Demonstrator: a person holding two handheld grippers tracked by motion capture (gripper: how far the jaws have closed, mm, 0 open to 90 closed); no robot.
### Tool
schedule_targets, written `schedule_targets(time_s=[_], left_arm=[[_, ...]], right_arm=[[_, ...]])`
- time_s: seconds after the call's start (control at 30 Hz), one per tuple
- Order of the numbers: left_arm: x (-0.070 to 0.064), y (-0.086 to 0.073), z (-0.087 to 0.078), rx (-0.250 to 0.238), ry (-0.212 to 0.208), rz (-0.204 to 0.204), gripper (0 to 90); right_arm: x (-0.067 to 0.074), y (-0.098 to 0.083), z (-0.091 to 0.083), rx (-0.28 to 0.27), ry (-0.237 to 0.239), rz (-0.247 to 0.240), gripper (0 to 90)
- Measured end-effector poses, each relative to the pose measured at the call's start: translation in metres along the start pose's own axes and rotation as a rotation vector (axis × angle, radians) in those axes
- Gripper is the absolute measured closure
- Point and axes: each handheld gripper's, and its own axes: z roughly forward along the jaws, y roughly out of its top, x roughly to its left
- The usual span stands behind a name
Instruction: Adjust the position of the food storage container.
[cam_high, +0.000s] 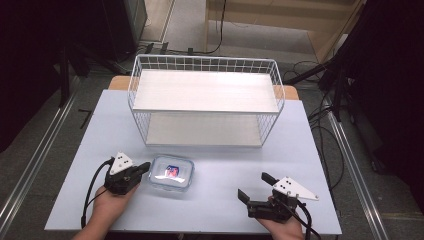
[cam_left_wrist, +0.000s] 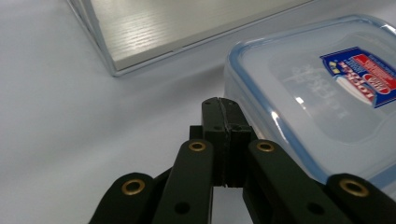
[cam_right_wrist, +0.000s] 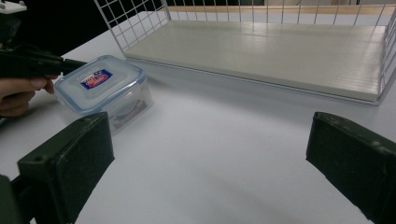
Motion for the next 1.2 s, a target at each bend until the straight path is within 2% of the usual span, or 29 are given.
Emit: schedule_targets(time_s=[0.17,0.5,0.63,0.8,0.97,1.2], left_arm=[[-0.012,0.000,0.001,0.002,-0.039,0.025,90.0],[-0.062,0.004,0.005,0.013,-0.172,0.099,90.0],[-0.074,0.004,0.007,0.020,-0.195,0.113,90.0],[-0.071,0.004,0.005,0.022,-0.186,0.109,90.0],[-0.064,0.005,-0.002,-0.006,-0.157,0.079,90.0],[-0.062,0.007,-0.015,-0.039,-0.140,0.071,86.3]], right_arm=[[0.000,0.000,0.000,-0.002,-0.003,-0.006,0.7],[-0.002,0.000,0.000,0.006,-0.003,0.001,1.0],[-0.002,0.000,0.000,0.003,-0.002,-0.004,1.0],[-0.002,0.001,-0.001,0.000,0.000,-0.002,1.9],[-0.002,0.001,-0.002,-0.001,-0.001,-0.002,2.1],[-0.002,0.001,-0.001,-0.001,-0.005,-0.002,2.1]])
